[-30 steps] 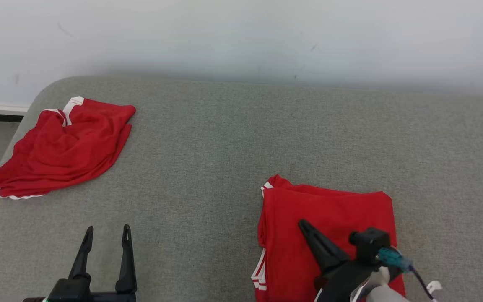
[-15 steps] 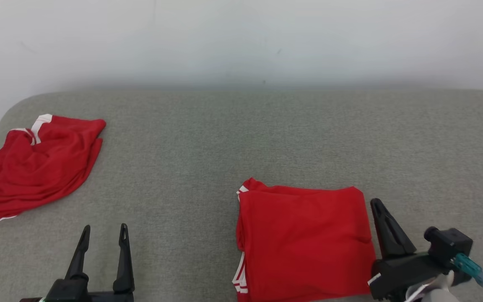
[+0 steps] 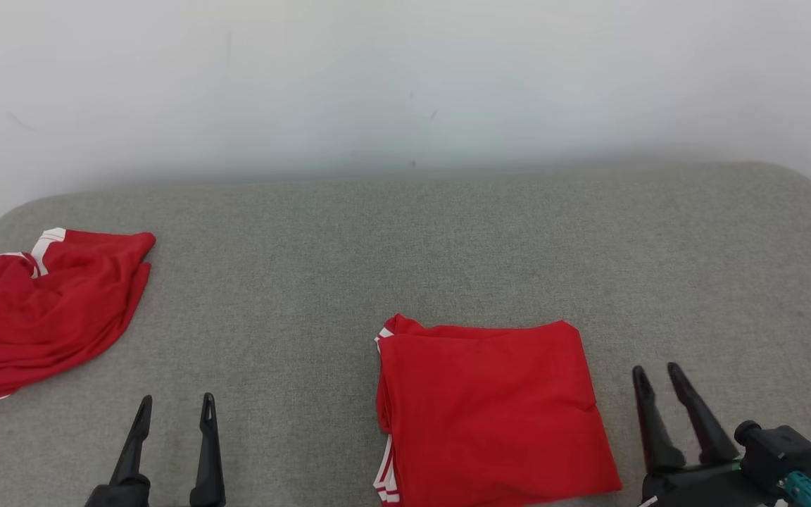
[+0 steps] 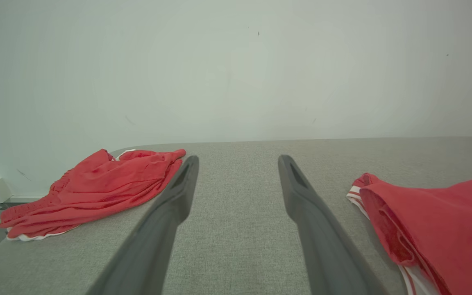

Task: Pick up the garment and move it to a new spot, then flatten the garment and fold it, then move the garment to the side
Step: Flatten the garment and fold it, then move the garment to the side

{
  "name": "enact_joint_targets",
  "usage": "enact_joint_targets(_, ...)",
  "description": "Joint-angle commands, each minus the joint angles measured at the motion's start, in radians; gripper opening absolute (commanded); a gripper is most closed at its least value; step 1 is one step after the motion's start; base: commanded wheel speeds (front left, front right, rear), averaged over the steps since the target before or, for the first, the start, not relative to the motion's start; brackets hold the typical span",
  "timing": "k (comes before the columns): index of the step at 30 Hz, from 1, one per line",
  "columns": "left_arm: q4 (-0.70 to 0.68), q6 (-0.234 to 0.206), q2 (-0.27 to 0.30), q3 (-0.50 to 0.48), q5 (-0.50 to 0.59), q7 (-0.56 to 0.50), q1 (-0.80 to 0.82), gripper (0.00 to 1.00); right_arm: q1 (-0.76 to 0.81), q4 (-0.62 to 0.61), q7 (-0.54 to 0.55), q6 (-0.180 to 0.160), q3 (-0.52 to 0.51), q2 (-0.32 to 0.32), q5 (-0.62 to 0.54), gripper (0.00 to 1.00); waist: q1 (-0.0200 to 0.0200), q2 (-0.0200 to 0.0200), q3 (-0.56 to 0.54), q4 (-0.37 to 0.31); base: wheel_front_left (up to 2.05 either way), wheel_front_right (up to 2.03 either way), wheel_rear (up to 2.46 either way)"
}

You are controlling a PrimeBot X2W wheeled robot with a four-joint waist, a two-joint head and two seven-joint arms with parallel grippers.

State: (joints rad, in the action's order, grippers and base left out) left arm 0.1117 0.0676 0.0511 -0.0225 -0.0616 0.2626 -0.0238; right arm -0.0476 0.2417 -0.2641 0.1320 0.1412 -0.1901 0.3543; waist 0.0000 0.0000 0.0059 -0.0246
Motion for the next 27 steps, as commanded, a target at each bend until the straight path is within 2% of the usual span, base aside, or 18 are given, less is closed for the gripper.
enact_joint_targets(1, 0.001, 0.0, -0.001, -0.004, 0.004, 0.003, -0.017, 1.0, 0.013, -0.009, 0.0, -0.003, -0.005, 0.008, -0.012, 1.0, 0.0, 0.0, -0.005, 0.002, 0.0, 0.0, 0.0)
enact_joint_targets(12, 0.0, -0.005, -0.001, -0.017, -0.003, 0.003, -0.039, 1.0, 0.033, -0.032, 0.001, -0.003, -0.031, 0.031, -0.043, 1.0, 0.0, 0.0, -0.022, 0.028, 0.0, 0.0, 0.0)
enact_joint_targets(27, 0.014, 0.002, -0.001, -0.019, -0.008, 0.003, -0.042, 1.0, 0.046, -0.067, 0.065, -0.003, -0.057, 0.059, -0.069, 1.0, 0.0, 0.0, -0.025, 0.031, 0.0, 0.0, 0.0)
